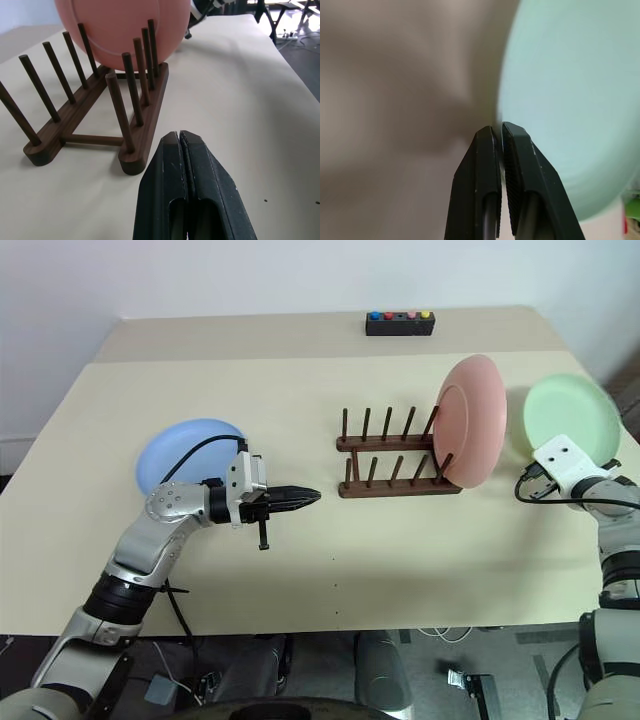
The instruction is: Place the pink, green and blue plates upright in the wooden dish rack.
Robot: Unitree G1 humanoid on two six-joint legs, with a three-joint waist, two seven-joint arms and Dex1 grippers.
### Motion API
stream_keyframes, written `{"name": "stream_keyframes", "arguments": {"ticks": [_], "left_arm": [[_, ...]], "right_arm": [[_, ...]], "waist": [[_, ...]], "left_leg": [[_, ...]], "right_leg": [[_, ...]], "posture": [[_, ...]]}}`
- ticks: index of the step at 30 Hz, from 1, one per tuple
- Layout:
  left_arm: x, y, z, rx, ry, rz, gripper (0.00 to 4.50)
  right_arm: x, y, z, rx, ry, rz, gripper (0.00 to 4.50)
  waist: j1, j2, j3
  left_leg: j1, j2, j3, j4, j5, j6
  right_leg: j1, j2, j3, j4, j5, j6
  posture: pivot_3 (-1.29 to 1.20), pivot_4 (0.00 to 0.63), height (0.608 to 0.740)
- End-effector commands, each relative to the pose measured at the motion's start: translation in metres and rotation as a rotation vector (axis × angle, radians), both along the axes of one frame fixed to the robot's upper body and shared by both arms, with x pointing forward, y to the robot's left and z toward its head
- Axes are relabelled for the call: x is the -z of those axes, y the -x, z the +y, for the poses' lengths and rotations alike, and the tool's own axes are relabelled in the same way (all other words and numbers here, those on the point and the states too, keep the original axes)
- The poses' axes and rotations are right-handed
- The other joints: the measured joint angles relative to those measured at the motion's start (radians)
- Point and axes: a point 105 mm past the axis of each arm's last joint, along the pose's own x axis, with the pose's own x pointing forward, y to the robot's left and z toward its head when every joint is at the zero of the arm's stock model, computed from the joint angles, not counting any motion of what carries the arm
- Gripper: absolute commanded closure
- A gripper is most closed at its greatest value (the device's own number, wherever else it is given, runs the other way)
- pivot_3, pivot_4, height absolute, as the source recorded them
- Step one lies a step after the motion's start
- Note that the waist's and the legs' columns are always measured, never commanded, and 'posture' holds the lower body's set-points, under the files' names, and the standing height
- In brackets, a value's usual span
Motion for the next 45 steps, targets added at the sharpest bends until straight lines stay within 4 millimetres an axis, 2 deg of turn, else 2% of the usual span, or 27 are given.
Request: {"name": "stream_keyframes", "arguments": {"ticks": [1,3,8,10,14,22,23,26,30,35,38,40,45], "left_arm": [[-0.008,0.002,-0.001,0.014,0.013,-0.029,4.5],[-0.008,0.002,-0.002,0.015,0.012,-0.029,4.5],[-0.008,0.003,0.0,0.014,0.014,-0.03,4.5],[-0.011,0.003,0.001,0.008,0.018,-0.04,4.5],[-0.019,0.003,0.003,0.001,0.033,-0.059,4.5],[-0.015,0.001,0.008,-0.015,0.016,-0.052,4.5],[-0.015,0.001,0.008,-0.015,0.016,-0.052,4.5],[-0.015,0.0,0.009,-0.022,0.016,-0.052,4.5],[-0.014,-0.002,0.011,-0.033,0.014,-0.052,4.5],[-0.014,-0.001,0.011,-0.034,0.014,-0.05,4.5],[-0.014,-0.001,0.011,-0.033,0.014,-0.05,4.5],[-0.013,-0.001,0.011,-0.032,0.013,-0.05,4.5],[-0.013,0.0,0.011,-0.031,0.01,-0.05,4.5]], "right_arm": [[-0.017,0.005,-0.008,0.011,0.055,-0.061,4.38],[-0.028,0.009,-0.01,0.003,0.107,-0.106,4.38],[-0.079,0.017,-0.004,-0.007,0.181,-0.308,4.38],[-0.109,0.022,0.006,-0.026,0.187,-0.412,4.38],[-0.158,0.035,0.039,-0.113,0.117,-0.576,4.38],[-0.223,0.055,0.122,-0.445,-0.021,-0.75,4.38],[-0.225,0.056,0.127,-0.471,-0.028,-0.755,4.38],[-0.234,0.068,0.178,-0.706,-0.171,-0.739,4.38],[-0.233,0.085,0.226,-0.937,-0.41,-0.663,4.38],[-0.218,0.105,0.265,-1.138,-0.659,-0.482,4.38],[-0.213,0.106,0.27,-1.155,-0.747,-0.433,4.38],[-0.209,0.101,0.267,-1.127,-0.85,-0.415,4.38],[-0.197,0.092,0.259,-1.068,-0.98,-0.376,4.38]], "waist": [[-0.001,0.0,0.0],[0.0,0.0,0.0],[-0.003,0.002,0.0],[-0.005,0.002,0.0],[-0.003,0.003,0.0],[-0.001,0.002,0.0],[-0.001,0.002,0.0],[0.0,0.002,0.0],[-0.001,0.002,0.001],[0.008,0.001,0.001],[0.013,0.001,0.001],[0.019,0.001,0.001],[0.027,0.001,0.001]], "left_leg": [[0.0,0.0,0.0,0.0,0.0,0.0],[0.0,0.0,0.0,0.0,0.0,0.0],[0.0,0.0,0.0,0.0,0.0,0.0],[0.0,0.0,0.001,0.0,0.0,0.0],[0.0,0.0,0.001,0.0,0.0,0.0],[0.0,0.0,0.001,0.0,0.0,0.0],[0.0,0.0,0.001,0.0,0.0,0.0],[0.0,0.0,0.001,0.0,0.0,0.0],[0.0,0.001,0.001,0.0,0.0,0.0],[-0.001,0.001,0.0,0.0,0.0,0.0],[-0.001,0.001,0.0,0.0,0.0,0.0],[-0.001,0.001,0.0,0.0,0.0,0.0],[-0.001,0.001,0.0,0.001,0.0,0.0]], "right_leg": [[0.0,0.0,0.0,0.0,0.0,0.0],[0.0,0.0,0.0,0.0,0.0,0.0],[-0.001,0.0,0.0,0.0,0.0,0.0],[-0.001,0.0,0.001,0.001,0.0,0.0],[-0.001,0.0,0.002,0.001,0.0,0.0],[-0.001,0.0,0.001,0.001,0.0,0.0],[-0.001,0.0,0.001,0.001,0.0,0.0],[-0.001,0.0,0.001,0.001,0.0,0.0],[-0.001,0.0,0.001,0.001,0.0,0.0],[-0.001,0.0,0.001,0.001,0.0,0.0],[-0.002,0.0,0.001,0.001,0.0,0.0],[-0.002,0.0,0.001,0.001,0.0,0.0],[-0.002,0.0,0.001,0.001,0.0,0.0]], "posture": [[0.0,0.15,0.74],[0.0,0.15,0.74],[0.0,0.15,0.74],[0.0,0.15,0.74],[0.0,0.15,0.74],[0.0,0.15,0.74],[0.0,0.15,0.74],[0.0,0.15,0.74],[0.0,0.15,0.74],[0.0,0.15,0.74],[0.0,0.15,0.74],[0.0,0.15,0.74],[0.0,0.15,0.74]]}}
